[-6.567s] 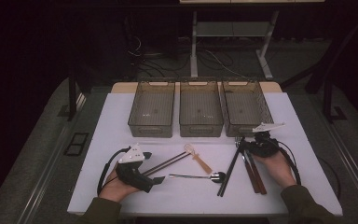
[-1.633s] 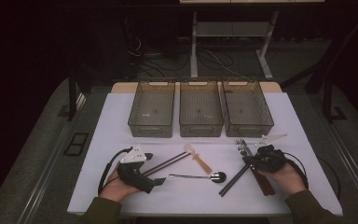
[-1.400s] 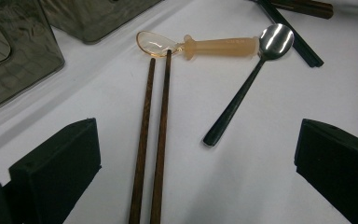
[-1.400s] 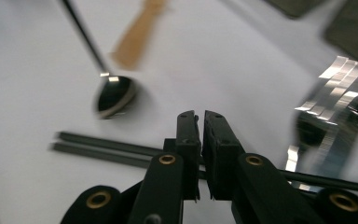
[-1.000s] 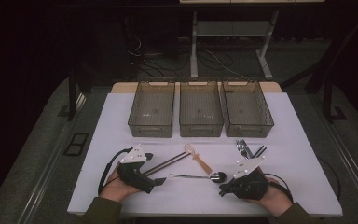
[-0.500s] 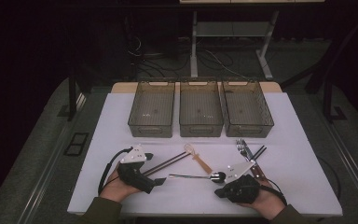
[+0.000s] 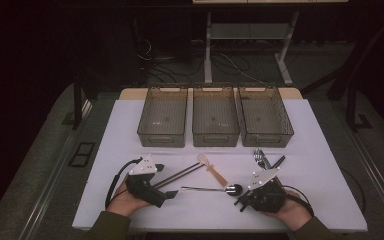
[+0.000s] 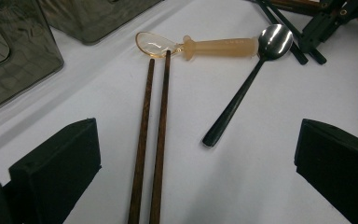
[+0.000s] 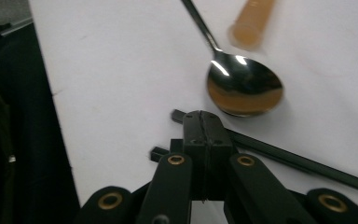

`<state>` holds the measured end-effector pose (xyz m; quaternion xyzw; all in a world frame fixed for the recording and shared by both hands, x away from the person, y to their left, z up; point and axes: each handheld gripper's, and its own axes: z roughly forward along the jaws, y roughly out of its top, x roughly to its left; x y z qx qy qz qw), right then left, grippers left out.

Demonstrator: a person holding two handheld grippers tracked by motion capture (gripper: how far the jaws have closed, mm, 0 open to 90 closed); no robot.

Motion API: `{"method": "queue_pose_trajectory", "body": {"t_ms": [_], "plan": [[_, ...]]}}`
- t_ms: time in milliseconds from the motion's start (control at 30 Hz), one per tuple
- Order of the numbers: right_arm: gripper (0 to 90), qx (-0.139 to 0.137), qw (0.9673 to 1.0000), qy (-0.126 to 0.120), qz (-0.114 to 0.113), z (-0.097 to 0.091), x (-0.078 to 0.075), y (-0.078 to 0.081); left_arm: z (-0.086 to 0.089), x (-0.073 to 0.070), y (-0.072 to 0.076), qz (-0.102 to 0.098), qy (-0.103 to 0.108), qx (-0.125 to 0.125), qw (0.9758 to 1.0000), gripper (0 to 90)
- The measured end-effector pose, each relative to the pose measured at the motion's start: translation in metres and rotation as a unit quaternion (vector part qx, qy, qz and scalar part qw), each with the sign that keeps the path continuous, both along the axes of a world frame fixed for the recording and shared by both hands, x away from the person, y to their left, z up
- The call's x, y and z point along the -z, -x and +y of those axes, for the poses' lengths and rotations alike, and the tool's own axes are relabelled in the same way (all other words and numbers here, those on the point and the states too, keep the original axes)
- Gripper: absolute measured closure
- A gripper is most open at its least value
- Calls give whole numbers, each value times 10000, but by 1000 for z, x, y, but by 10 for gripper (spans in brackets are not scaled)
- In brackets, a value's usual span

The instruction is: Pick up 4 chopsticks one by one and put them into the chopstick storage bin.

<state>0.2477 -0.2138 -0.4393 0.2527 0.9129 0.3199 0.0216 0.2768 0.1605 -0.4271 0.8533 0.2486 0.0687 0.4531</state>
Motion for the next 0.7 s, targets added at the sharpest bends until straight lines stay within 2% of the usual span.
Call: {"method": "queue_pose_trajectory", "body": {"t_ms": [133, 167, 200, 233, 300, 367, 467, 533, 567, 633, 667, 700], "plan": [[900, 95, 9999, 30, -42, -5, 0, -4, 0, 0, 0, 4, 11, -9, 10000, 0], [900, 105, 9999, -9, -46, -6, -2, -4, 0, 0, 0, -1, -7, 4, 10000, 0], [899, 78, 9998, -158, -54, -7, -5, -2, 0, 0, 0, 3, 9, -4, 10000, 0], [899, 78, 9998, -158, -54, -7, -5, -2, 0, 0, 0, 13, 12, -6, 10000, 0], [897, -53, 9996, -261, -86, -8, -10, 1, 0, 0, 0, 22, 9, -10, 10000, 0], [855, -191, 9994, -296, -24, -6, -10, 4, 0, 0, 0, 21, 11, -8, 10000, 0], [819, -320, 9992, -211, -62, -5, -9, 5, 0, 0, 0, 18, 14, -9, 10000, 0], [802, -394, 9987, -328, -5, -6, -11, 5, 0, 0, 0, 24, 10, -6, 10000, 0], [802, -394, 9987, -328, -5, -6, -11, 5, 0, 0, 0, 16, 4, 3, 10000, 0], [837, -732, 9971, -179, -70, 1, -9, 10, 0, 0, 0, 15, 3, 1, 10000, 0], [837, -732, 9971, -179, -70, 1, -9, 10, 0, 0, 0, 22, 11, -6, 10000, 0], [874, -835, 9963, -181, 79, 6, -6, 13, 0, 0, 0, 9, 5, 1, 10000, 0]]}}
